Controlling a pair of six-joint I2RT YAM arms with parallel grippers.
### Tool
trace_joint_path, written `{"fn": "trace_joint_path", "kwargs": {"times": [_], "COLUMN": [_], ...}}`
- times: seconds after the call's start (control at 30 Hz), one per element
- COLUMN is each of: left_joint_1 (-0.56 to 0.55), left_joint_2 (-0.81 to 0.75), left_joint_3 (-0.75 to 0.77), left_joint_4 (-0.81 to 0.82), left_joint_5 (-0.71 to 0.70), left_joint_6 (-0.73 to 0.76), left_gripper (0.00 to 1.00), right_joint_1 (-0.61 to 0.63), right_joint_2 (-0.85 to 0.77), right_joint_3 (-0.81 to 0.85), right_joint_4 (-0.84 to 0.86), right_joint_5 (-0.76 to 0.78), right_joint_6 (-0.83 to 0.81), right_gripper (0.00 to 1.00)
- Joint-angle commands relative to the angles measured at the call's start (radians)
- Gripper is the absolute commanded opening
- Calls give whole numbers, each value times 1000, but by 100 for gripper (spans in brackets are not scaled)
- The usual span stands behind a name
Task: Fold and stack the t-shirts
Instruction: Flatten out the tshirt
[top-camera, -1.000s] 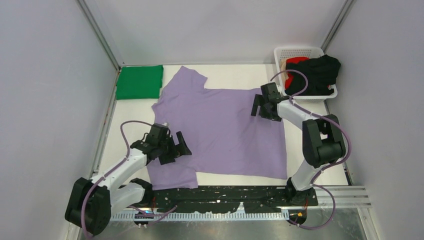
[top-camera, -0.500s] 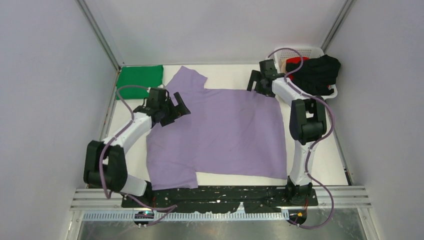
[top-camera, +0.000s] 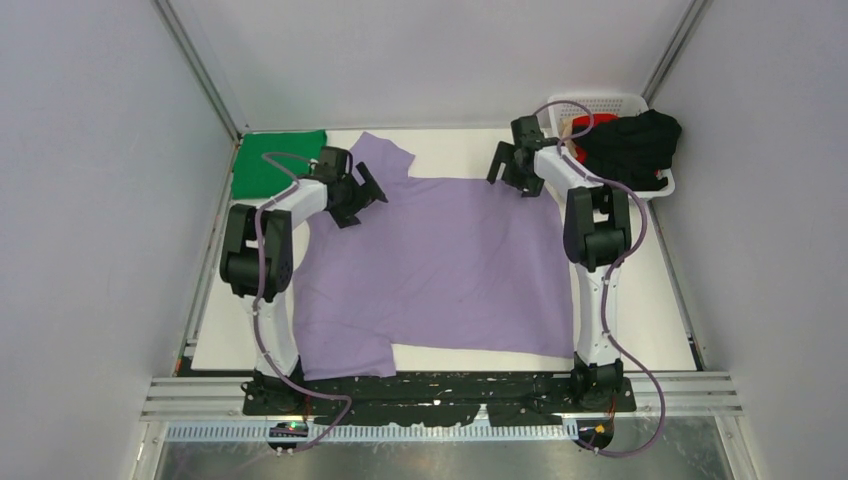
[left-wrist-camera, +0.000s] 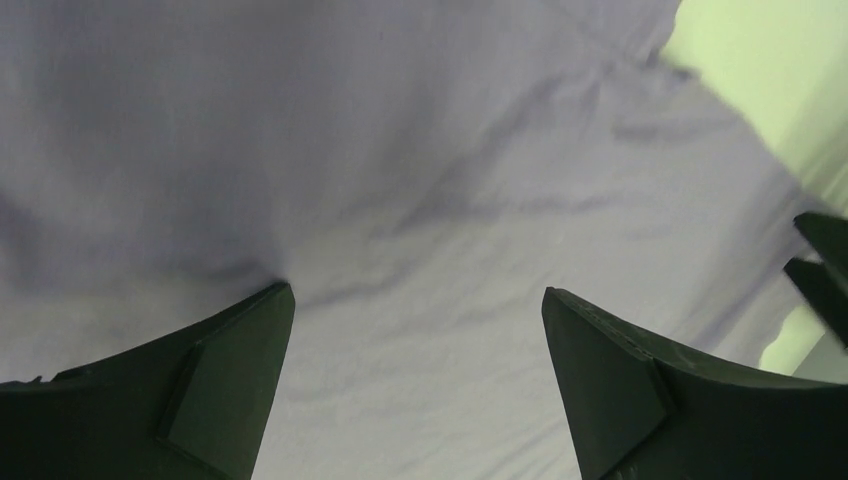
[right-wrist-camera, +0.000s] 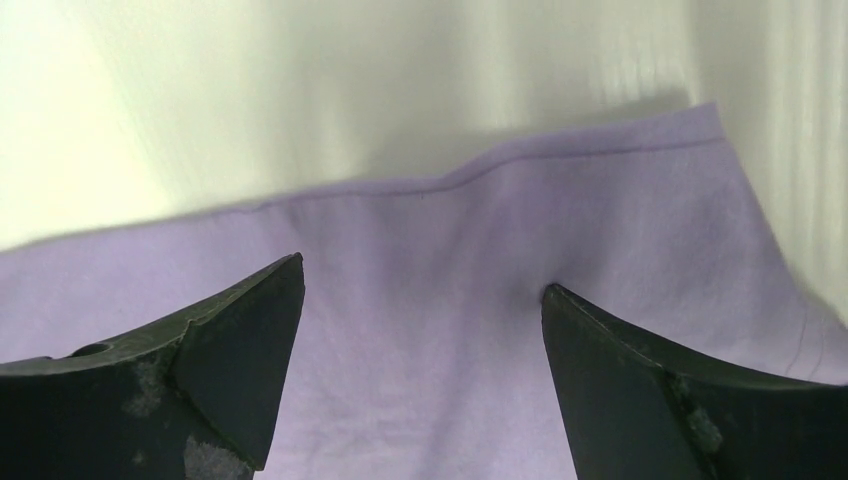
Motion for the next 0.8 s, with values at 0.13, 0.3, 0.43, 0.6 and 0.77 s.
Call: {"fn": "trace_joint_path", "kwargs": {"times": [0.13,0.3,0.43,0.6,0.77], "left_joint_1": [53,56,60,62,67], "left_joint_2": [137,201,224,246,310], "left_joint_3": [169,262,299,340,504], "left_joint_4": [10,-3,-1,12,-103], "left_joint_5": [61,83,78,60,21], "left_joint_6": [-146,-179,-203,-207,-134], "left_gripper": [100,100,100,99,100], "right_joint_1": [-43,-50,-55,-56,-58], "right_joint_2": [174,261,324,373,383], "right_joint_3": [276,432,538,600,625], "right_joint_4": [-125,-154,-156,-114,-27], "right_joint_5": [-50,-60,-59,-61,-60], "right_joint_6": [76,78,81,79,63], "right_gripper": [96,96,96,96,96]}}
